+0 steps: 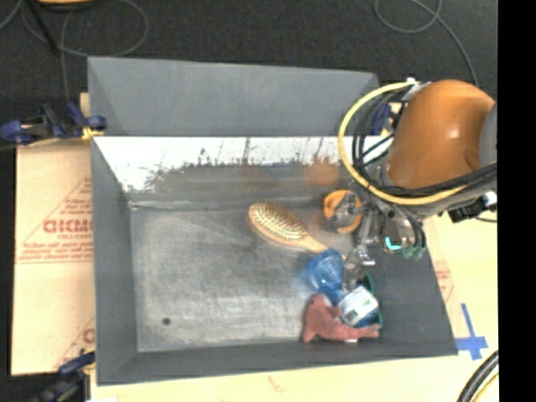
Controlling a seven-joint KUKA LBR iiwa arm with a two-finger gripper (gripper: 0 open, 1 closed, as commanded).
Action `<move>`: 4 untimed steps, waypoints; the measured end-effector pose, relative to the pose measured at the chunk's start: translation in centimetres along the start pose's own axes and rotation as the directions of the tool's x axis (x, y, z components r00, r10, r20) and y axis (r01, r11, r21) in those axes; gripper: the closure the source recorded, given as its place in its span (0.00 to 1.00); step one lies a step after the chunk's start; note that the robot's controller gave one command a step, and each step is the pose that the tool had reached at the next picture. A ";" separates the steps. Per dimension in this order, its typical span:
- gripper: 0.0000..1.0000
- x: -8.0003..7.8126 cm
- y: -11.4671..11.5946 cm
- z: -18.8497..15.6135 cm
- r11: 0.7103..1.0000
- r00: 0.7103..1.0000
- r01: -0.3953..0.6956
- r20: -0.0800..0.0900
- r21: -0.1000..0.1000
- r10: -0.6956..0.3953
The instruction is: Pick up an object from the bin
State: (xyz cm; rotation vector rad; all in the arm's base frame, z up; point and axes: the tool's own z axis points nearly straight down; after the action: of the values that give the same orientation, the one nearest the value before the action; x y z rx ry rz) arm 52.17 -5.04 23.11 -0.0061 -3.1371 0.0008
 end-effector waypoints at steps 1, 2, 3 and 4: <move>0.00 -0.1 0.0 -0.4 1.000 1.000 0.001 0.008 0.001 -0.001; 0.00 -0.9 1.5 4.6 0.999 0.999 0.047 0.015 0.003 -0.047; 0.00 2.2 3.4 10.6 0.984 0.984 0.179 0.009 0.003 -0.179; 0.00 2.4 2.9 13.9 0.971 0.971 0.237 0.006 0.003 -0.237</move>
Offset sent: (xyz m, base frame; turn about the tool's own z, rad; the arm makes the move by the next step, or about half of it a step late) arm 0.0135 0.0398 -0.1233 -0.1218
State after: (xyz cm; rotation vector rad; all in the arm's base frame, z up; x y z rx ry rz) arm 49.76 -2.16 9.24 0.3692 -3.1213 0.0031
